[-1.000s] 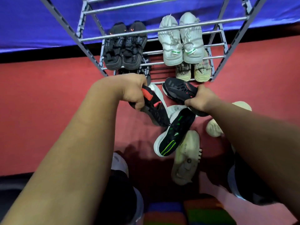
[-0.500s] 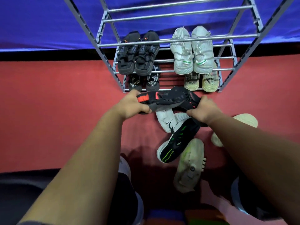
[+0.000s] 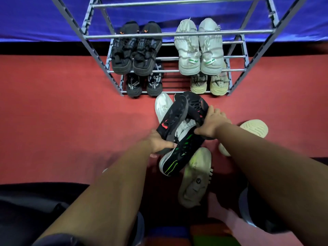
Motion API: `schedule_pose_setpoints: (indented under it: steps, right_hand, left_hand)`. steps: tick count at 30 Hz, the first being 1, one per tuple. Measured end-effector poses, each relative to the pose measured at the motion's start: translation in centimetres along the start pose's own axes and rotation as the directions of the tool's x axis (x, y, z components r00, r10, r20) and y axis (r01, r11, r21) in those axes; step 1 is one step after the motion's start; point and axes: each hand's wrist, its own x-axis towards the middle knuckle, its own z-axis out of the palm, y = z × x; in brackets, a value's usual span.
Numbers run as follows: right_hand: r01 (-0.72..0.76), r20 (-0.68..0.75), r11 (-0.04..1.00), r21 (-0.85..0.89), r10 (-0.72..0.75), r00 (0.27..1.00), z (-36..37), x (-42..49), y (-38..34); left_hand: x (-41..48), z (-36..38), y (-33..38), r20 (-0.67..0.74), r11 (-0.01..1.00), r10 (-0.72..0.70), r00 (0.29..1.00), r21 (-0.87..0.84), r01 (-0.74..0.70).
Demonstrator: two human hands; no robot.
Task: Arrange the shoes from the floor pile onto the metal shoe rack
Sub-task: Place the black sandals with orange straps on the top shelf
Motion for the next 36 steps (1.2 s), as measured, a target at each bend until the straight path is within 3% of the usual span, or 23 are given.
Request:
schedule_pose_setpoints:
  steps: [10,16,21,28,36]
  right_hand:
    - [0.058,-0.112,0.994,0.097,-0.047,0.993,-3.7,-2.4,-0.7]
    - [0.177,0.133,0.978,-0.107,-0.162,0.978,-12.1,-5.7,-3.9]
    - [0.267,0.179,0.933,-0.241,-0.227,0.957,-19.7,-9.8,-8.2]
    - [0.421,-0.05,0.883,-0.209,-0.44,0.897,-27.2,-13.7,-11.6]
    - [0.463,-0.338,0.886,0.0,-0.436,0.834,-27.6,-12.9,-12.3]
  left_hand:
    - [-4.2,-4.8,3.6,-0.05,0.991,0.099,0.994,0.098,-0.094]
    - [-11.8,-11.4,8.1,-0.085,0.925,0.092,0.992,0.375,-0.054]
    - [-18.2,-17.1,11.5,-0.115,0.882,0.101,0.988,0.471,-0.035]
    - [-26.2,-24.5,14.7,-0.279,0.874,0.212,0.936,0.482,-0.054]
    - [-25.5,-24.1,14.0,-0.564,0.97,0.242,0.789,0.147,-0.193]
